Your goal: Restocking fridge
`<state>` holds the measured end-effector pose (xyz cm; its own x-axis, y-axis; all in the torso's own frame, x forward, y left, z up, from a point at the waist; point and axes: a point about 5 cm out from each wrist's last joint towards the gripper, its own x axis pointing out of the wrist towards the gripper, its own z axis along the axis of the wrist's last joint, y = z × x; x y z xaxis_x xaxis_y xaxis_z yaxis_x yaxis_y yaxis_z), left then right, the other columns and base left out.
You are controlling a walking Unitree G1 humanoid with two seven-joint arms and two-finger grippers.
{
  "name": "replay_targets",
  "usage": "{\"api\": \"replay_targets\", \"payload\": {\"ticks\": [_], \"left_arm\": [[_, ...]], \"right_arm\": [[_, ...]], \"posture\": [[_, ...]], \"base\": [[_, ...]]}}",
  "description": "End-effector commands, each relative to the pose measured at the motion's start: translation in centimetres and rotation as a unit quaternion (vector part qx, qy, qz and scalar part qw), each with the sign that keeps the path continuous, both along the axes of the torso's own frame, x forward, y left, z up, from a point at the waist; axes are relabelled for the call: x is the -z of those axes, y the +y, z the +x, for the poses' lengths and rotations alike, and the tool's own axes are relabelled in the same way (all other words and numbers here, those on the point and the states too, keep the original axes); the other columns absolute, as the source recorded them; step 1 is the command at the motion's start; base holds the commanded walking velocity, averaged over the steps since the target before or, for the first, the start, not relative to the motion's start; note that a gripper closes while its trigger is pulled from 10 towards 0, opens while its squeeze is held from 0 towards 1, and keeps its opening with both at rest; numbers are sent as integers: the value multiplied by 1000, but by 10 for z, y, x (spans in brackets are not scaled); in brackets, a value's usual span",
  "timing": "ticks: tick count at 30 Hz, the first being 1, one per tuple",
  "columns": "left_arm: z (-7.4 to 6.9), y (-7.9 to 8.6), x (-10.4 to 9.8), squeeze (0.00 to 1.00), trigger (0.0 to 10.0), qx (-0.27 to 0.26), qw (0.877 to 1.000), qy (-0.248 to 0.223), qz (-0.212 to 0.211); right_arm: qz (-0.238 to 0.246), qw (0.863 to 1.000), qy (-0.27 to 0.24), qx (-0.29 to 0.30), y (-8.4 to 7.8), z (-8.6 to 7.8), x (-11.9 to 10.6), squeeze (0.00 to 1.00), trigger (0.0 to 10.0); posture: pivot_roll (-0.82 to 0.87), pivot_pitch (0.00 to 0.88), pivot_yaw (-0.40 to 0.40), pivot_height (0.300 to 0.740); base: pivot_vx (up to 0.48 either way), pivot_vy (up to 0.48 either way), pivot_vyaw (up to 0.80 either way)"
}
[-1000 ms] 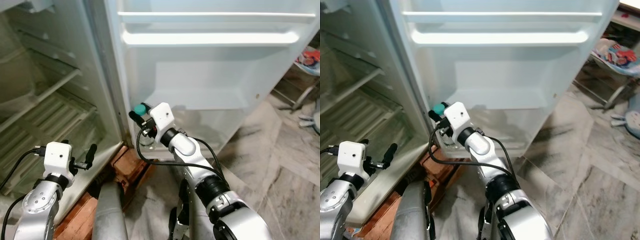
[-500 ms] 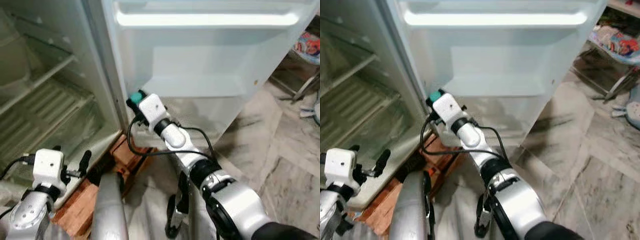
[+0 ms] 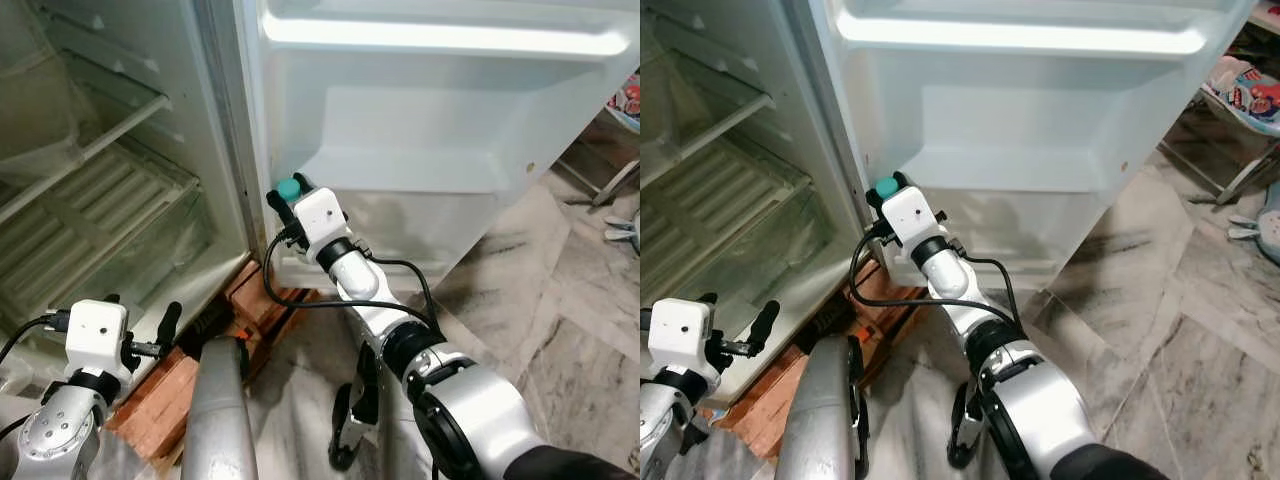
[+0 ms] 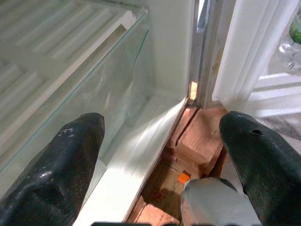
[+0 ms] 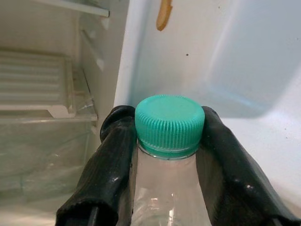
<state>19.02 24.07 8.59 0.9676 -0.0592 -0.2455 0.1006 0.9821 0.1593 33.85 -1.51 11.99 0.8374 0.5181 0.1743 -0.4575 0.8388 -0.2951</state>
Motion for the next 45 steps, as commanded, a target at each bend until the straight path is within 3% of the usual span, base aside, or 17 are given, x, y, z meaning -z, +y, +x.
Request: {"api": "replay_targets", "payload": {"ticks": [1,8,11,15,17,19,25,31,38,42,45], "left_arm": [[-6,1,-1,0,10000,-11,1000,2,5],[-12,5,-6,0,10000,-40,999,-13,17],[-13,5,-6,0,10000,-41,999,-12,17],[-11,4,-5,0,10000,-43,999,-14,17],[-11,3,-5,0,10000,-44,999,-14,17],[-11,2,-5,0,10000,-45,999,-14,16],[-10,3,-2,0,10000,-49,999,-12,16],[-7,3,-2,0,10000,-49,999,-16,17],[-4,3,-1,0,10000,-47,999,-17,18],[-2,3,-2,0,10000,-47,998,-21,20],[-2,4,-1,0,10000,-47,998,-21,21]], "right_arm": [[-21,995,58,81,-32,3,26,0,10000],[-46,997,11,68,-33,-2,25,0,10000],[-93,995,12,39,-33,-8,36,0,10000],[-91,990,83,62,-48,-11,55,0,10000],[-92,989,91,68,-50,-11,57,0,10000],[-72,984,131,92,-57,-10,63,0,10000],[-71,968,220,100,-60,-17,83,0,10000],[-61,958,255,115,-67,-19,90,0,10000],[-84,960,247,106,-68,-20,91,0,10000],[-114,974,164,108,-63,-10,73,0,10000],[-123,975,148,107,-62,-8,69,0,10000]], "posture": [[395,281,-53,592],[388,325,-48,592],[378,332,-50,592],[370,334,-56,592],[370,334,-56,592],[366,335,-60,592],[361,322,-66,592],[354,313,-65,592],[351,308,-62,592],[354,303,-58,592],[355,302,-58,592]], "base": [[0,0,0],[0,0,0],[0,0,0],[0,0,0],[0,0,0],[0,0,0],[0,0,0],[0,0,0],[0,0,0],[0,0,0],[0,0,0]]}}
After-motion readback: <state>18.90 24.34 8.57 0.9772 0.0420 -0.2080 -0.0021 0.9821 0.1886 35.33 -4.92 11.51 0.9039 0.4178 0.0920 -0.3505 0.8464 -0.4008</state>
